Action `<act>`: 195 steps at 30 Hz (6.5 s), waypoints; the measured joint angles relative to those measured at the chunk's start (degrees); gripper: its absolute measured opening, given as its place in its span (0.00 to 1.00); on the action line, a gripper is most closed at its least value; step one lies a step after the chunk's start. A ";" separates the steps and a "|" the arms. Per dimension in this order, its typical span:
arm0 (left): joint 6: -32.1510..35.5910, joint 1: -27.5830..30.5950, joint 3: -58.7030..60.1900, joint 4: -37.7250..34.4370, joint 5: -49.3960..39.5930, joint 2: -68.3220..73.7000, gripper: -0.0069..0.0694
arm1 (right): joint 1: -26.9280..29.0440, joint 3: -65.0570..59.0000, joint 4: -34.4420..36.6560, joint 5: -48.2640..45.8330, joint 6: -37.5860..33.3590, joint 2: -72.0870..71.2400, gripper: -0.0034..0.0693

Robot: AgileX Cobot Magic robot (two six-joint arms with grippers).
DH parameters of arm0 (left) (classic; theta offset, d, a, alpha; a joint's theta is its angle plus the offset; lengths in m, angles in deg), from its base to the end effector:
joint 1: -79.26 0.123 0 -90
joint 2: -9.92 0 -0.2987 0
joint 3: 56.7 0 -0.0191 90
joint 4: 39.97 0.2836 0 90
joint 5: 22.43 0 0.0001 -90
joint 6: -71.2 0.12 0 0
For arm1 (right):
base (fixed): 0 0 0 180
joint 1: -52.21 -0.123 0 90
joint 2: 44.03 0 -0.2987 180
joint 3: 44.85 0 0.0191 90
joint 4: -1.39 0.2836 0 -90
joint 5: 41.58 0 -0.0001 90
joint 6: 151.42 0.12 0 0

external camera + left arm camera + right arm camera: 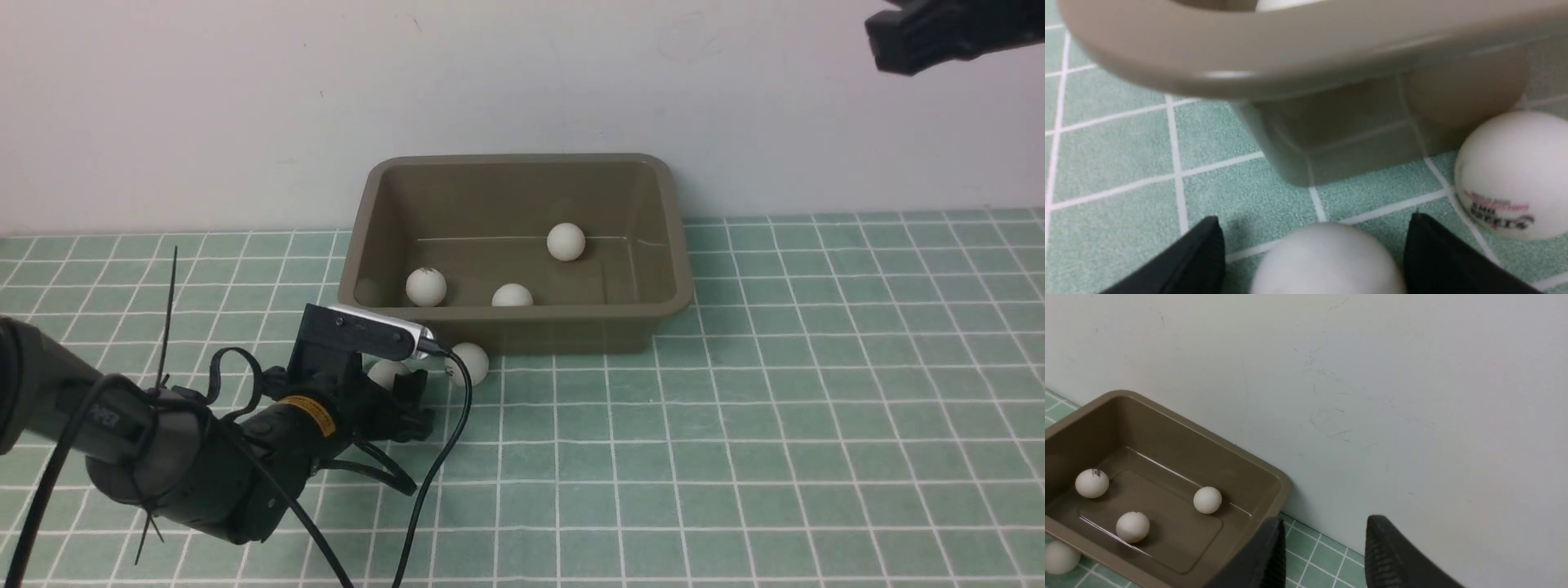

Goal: Put the table tennis balls in the box on the green coffee tablecloth.
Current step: 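Reach for and grasp a ping pong ball on the table beside the basket, then drop the ball into the bin, then reach for and grasp a ping pong ball on the table beside the basket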

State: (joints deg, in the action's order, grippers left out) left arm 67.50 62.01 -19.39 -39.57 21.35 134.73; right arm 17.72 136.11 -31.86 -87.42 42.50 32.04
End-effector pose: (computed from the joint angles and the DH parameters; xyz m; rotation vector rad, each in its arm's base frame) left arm 0.3640 -0.1136 0.0472 0.2527 2.0578 -0.2268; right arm 0.2711 0.1290 0.4561 -0.5220 1.9160 -0.1397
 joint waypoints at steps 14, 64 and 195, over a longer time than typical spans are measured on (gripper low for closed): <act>0.31 0.00 2.13 0.49 4.18 0.12 0.53 | 0.00 0.00 -0.06 0.22 0.00 0.00 0.41; -18.11 0.00 -18.10 22.83 -22.50 -17.77 0.53 | 0.00 -0.11 0.61 1.57 0.11 0.00 0.41; -83.78 -16.01 -23.16 99.48 -61.81 -18.50 0.47 | 0.00 -0.11 0.62 3.54 2.79 0.00 0.41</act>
State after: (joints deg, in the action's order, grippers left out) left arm -16.28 46.00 -42.55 59.91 -40.46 116.24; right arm 17.72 136.00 -31.23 -83.88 45.28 32.04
